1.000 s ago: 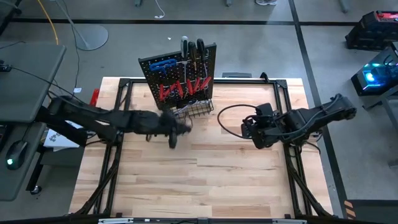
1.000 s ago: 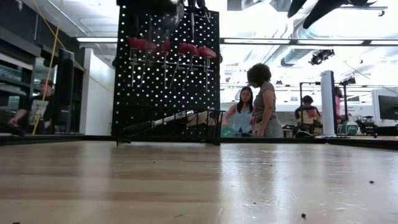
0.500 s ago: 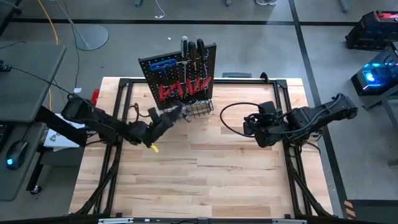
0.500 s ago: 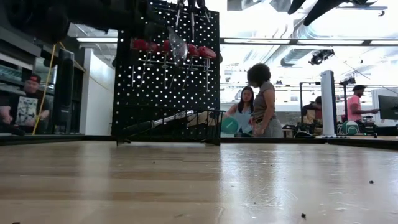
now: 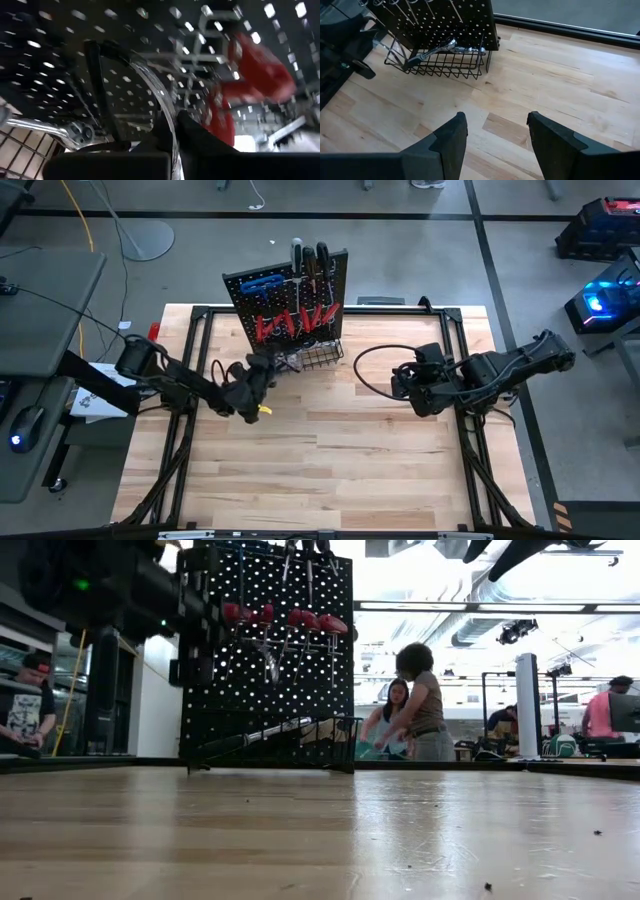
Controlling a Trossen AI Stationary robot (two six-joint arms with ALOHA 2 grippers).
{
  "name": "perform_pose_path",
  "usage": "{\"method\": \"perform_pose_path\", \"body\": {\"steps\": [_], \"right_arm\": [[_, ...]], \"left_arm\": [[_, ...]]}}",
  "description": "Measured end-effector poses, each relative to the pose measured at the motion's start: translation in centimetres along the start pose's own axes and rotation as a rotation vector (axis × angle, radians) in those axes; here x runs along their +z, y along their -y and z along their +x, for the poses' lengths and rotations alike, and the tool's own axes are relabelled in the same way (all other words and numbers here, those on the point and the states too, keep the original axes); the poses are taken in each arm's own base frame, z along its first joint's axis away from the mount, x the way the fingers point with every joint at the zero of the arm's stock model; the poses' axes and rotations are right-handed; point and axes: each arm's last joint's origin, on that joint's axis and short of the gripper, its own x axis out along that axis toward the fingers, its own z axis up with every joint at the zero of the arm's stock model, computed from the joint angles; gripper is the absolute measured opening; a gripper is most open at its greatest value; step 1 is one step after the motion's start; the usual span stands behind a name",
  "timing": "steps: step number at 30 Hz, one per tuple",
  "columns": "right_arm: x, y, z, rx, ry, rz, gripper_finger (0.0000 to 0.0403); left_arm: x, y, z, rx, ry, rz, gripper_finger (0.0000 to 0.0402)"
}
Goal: Hang tools onto peg board
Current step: Put the black safety goggle in the wire basket on the peg board
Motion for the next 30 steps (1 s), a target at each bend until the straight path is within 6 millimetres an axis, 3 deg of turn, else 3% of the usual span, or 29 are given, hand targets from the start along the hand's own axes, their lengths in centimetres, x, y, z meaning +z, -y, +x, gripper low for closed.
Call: {"method": "perform_pose_path", "body": {"steps": [11,23,30], "right_arm": [[0.1,0.0,0.1,-0.003,0.003,0.003,0.0200],[0.0,0.0,0.1,0.001,-0.029,0.010,0.0200],[0.0,0.0,0.1,0.001,-0.027,0.010,0.0200]], "left_arm": [[0.6,-0.8,3.0,0.006,0.158,-0.044,0.0018],[0.2,-0.7,2.8,-0.009,0.055,0.030,0.0113],[-0.4,-0.6,2.5,-0.066,-0.152,0.207,0.0154]]}}
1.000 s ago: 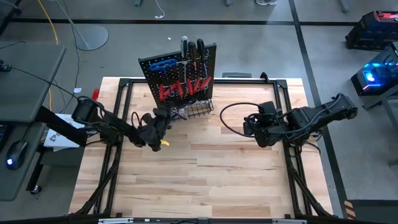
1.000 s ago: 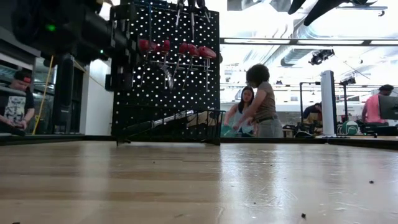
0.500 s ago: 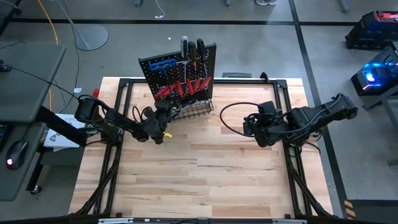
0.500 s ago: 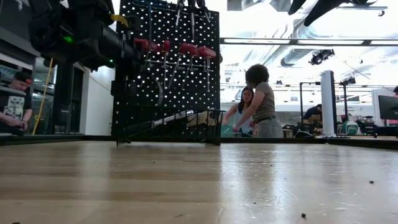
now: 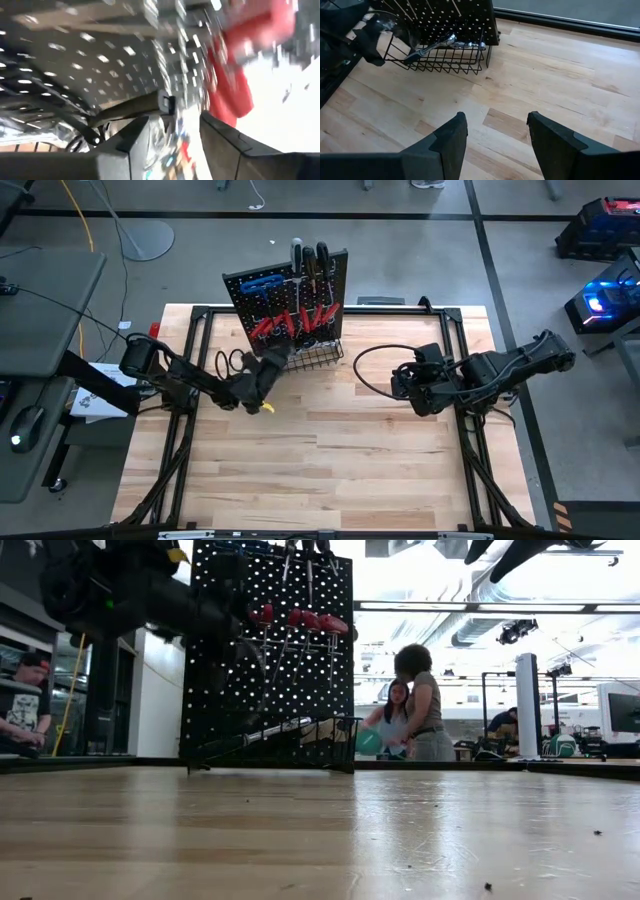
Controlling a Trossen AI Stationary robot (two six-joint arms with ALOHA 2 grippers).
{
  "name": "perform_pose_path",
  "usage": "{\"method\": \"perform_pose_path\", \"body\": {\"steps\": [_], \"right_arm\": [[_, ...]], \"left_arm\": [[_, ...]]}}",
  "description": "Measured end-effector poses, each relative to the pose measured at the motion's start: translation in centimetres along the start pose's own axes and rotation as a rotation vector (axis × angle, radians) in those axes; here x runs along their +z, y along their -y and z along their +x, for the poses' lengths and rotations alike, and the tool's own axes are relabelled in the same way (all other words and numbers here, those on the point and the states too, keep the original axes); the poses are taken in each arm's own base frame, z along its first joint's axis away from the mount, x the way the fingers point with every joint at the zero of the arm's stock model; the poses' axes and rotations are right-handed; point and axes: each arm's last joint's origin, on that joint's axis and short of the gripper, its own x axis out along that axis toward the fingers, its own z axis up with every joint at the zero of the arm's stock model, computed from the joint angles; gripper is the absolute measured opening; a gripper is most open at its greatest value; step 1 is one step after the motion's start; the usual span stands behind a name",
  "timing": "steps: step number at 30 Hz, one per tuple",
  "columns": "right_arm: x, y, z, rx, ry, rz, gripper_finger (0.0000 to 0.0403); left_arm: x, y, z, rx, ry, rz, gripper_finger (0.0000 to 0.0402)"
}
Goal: Hang tools onto peg board
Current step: Put the black safety goggle in the wire basket on the peg board
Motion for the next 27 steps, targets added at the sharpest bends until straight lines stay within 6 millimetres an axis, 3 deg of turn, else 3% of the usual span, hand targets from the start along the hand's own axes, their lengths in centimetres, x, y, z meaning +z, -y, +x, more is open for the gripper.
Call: {"method": "perform_pose_path", "body": {"steps": [7,18,24,27], "right_arm": [[0.0,0.0,0.0,-0.001,0.004,-0.006,0.0200],[0.0,0.0,0.0,-0.001,0.004,-0.006,0.0200],[0.0,0.0,0.0,-0.001,0.005,-0.006,0.0200],[0.0,0.0,0.0,0.000,0.005,-0.004,0.0200]], "left_arm": [[-0.6,0.0,0.1,-0.110,-0.190,0.351,0.0158],[-0.3,0.7,0.2,-0.138,-0.264,0.499,0.0158],[-2.3,1.7,1.4,-0.081,-0.577,0.760,0.0158],[-2.8,2.9,1.8,-0.004,-0.635,0.928,0.0158]]}}
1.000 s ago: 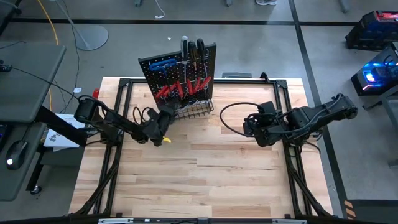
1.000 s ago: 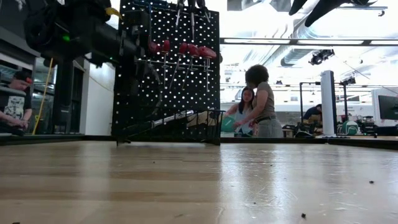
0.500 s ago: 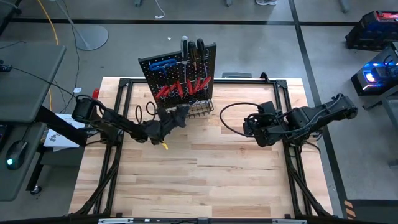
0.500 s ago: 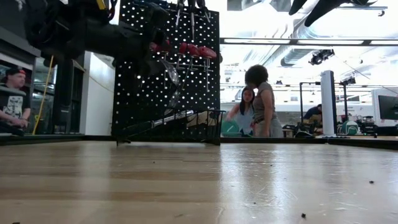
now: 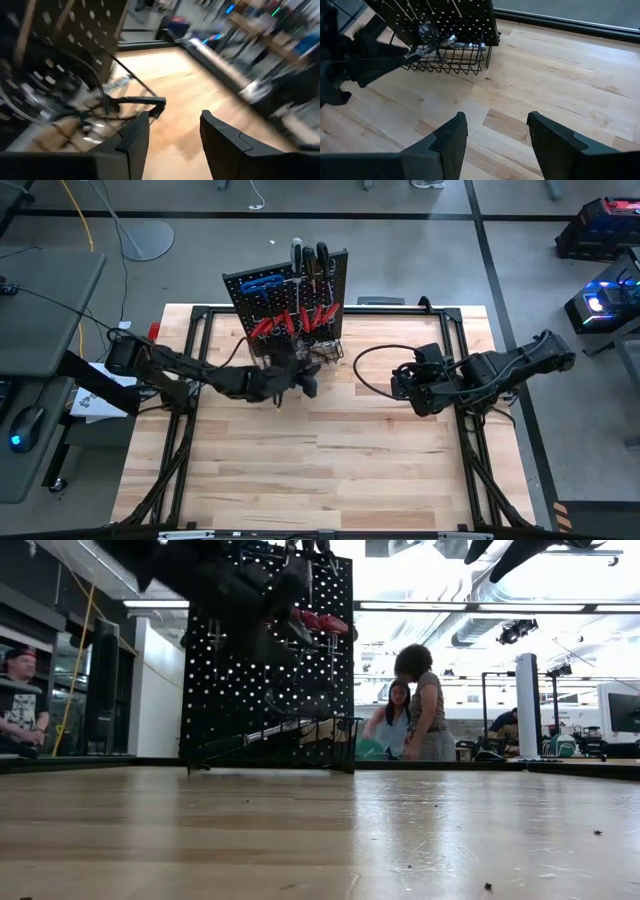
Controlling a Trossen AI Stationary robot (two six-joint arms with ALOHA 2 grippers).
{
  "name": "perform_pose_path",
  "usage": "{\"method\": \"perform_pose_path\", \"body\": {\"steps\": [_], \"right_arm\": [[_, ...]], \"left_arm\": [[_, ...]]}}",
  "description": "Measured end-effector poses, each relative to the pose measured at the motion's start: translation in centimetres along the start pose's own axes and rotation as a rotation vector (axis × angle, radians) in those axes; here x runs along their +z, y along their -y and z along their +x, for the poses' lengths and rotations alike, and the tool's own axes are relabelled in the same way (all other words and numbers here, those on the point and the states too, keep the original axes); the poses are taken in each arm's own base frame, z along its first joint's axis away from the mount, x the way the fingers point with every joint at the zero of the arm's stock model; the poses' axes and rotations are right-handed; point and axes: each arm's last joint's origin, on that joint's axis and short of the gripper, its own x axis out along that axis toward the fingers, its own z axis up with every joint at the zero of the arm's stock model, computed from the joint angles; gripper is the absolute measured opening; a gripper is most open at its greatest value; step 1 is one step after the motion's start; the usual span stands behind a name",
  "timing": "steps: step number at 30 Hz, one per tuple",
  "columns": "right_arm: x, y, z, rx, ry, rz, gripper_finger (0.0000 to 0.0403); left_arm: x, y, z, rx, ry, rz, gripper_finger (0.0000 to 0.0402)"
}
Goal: Hang tools onto peg board
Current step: Put the black safety goggle in the wire basket on the peg board, then return to Home Position
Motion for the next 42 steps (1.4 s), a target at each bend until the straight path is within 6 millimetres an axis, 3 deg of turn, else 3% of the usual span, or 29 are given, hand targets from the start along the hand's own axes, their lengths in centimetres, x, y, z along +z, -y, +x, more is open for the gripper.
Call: {"method": "perform_pose_path", "body": {"steps": [7,12,16,20,24,26,29,31,33,34,38,42], "right_arm": [[0.0,0.0,0.0,0.000,-0.001,0.000,0.0200],[0.0,0.0,0.0,0.001,-0.002,-0.002,0.0200],[0.0,0.0,0.0,0.001,-0.004,-0.004,0.0200],[-0.3,-0.1,-0.2,0.011,-0.010,-0.036,0.0200],[-0.9,0.1,-0.6,0.014,-0.058,-0.128,0.0200],[-1.1,0.4,-0.7,0.002,-0.107,-0.168,0.0199],[-1.3,0.7,-0.8,-0.024,-0.174,-0.176,0.0169],[-1.4,0.8,-0.9,-0.018,-0.179,-0.174,0.0109],[-1.4,0.9,-1.3,0.006,-0.174,-0.161,0.0034],[-1.4,1.1,-1.7,0.024,-0.165,-0.147,0.0020],[-0.8,2.2,-3.0,0.088,-0.145,-0.028,0.0005],[-0.1,2.7,-4.5,0.206,-0.004,0.056,0.0002]], "left_arm": [[2.9,1.5,-0.3,0.144,-0.092,0.351,0.0158],[4.2,1.5,-1.2,0.252,-0.150,0.451,0.0158],[5.5,1.8,-2.6,0.207,-0.225,0.468,0.0158],[6.5,2.3,-5.4,0.004,-0.417,0.450,0.0158],[7.7,2.2,-9.6,-0.166,-0.530,0.358,0.0151],[8.5,1.8,-11.7,-0.217,-0.486,0.324,0.0127],[9.0,0.5,-14.2,-0.250,-0.367,0.265,0.0057],[8.8,-0.7,-15.2,-0.282,-0.278,0.212,0.0016],[8.2,-1.8,-15.6,-0.358,-0.202,0.138,0.0013],[7.7,-2.4,-15.6,-0.402,-0.165,0.099,0.0013],[4.9,-4.9,-15.3,-0.560,-0.045,-0.017,0.0002],[2.2,-8.0,-14.9,-0.591,0.005,-0.086,0.0001]]}}
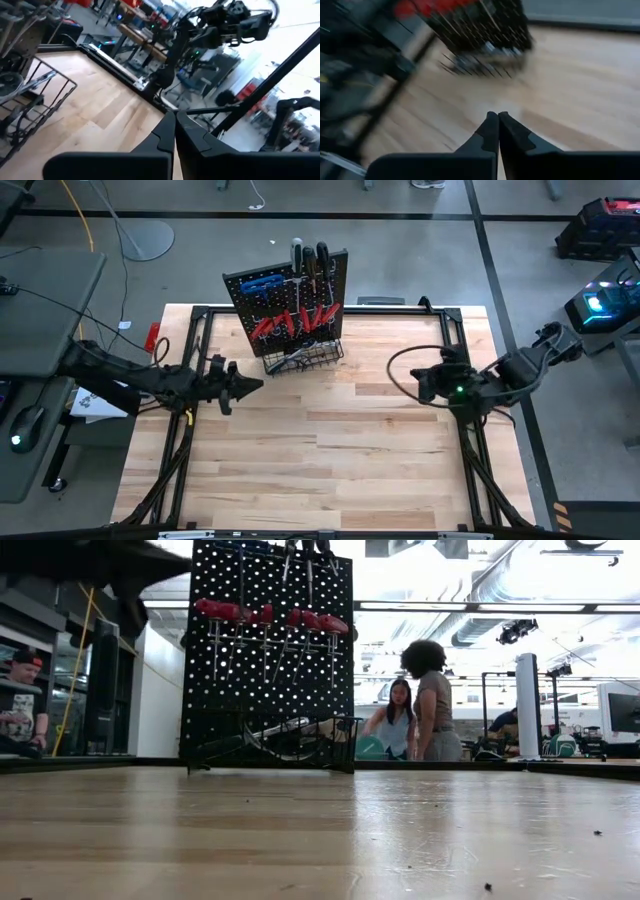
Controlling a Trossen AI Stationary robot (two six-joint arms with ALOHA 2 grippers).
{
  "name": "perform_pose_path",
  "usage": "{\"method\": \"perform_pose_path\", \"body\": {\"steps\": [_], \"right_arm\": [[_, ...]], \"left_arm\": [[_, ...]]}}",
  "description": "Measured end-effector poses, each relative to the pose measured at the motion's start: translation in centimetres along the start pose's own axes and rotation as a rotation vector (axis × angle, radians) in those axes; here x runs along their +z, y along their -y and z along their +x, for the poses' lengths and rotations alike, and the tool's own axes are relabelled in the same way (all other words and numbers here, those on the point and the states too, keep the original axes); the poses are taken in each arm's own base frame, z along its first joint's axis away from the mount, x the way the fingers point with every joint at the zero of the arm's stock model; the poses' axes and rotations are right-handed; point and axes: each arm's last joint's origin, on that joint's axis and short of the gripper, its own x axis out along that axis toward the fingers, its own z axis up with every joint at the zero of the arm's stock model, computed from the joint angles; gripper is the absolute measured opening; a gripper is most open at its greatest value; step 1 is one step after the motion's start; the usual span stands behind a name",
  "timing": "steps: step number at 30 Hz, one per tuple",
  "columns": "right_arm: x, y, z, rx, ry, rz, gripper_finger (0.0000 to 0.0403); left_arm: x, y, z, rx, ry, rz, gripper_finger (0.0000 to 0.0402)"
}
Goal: Hang tools onto peg board
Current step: Return to Home Position
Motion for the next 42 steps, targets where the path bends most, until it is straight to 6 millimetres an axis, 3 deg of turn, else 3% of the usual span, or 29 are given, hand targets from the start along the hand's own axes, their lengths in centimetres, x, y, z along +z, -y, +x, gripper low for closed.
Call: {"method": "perform_pose_path", "body": {"steps": [4,9,15,21,26,31,37,42], "right_arm": [[0.4,-0.5,-0.8,0.098,0.086,-0.018,0.0001],[-0.1,-0.8,-0.7,0.124,-0.077,-0.078,0.0000],[-0.2,-0.8,-0.6,0.115,-0.092,-0.001,0.0000],[-1.6,-0.5,0.6,0.071,-0.168,0.025,0.0000],[-4.1,1.7,3.2,0.136,-0.167,0.103,0.0000],[-4.4,4.8,6.4,0.329,0.033,0.127,0.0000],[-3.2,8.7,10.1,0.561,0.228,-0.119,0.0000],[-3.6,12.0,12.0,0.624,0.189,-0.271,0.0000]], "left_arm": [[-0.9,-1.7,-1.7,-0.074,0.032,-0.011,0.0000],[-1.8,-3.6,-3.3,-0.132,0.020,0.046,0.0000],[-3.6,-6.1,-4.2,-0.134,-0.031,0.013,0.0000],[-3.4,-6.8,-4.4,-0.108,-0.036,0.037,0.0000],[-3.1,-7.0,-4.3,-0.084,-0.011,0.038,0.0000],[-3.0,-7.2,-4.3,-0.042,0.018,0.038,0.0000],[-3.0,-7.2,-4.3,-0.030,0.025,0.038,0.0001],[-3.0,-7.2,-4.3,-0.030,0.024,0.038,0.0001]]}}
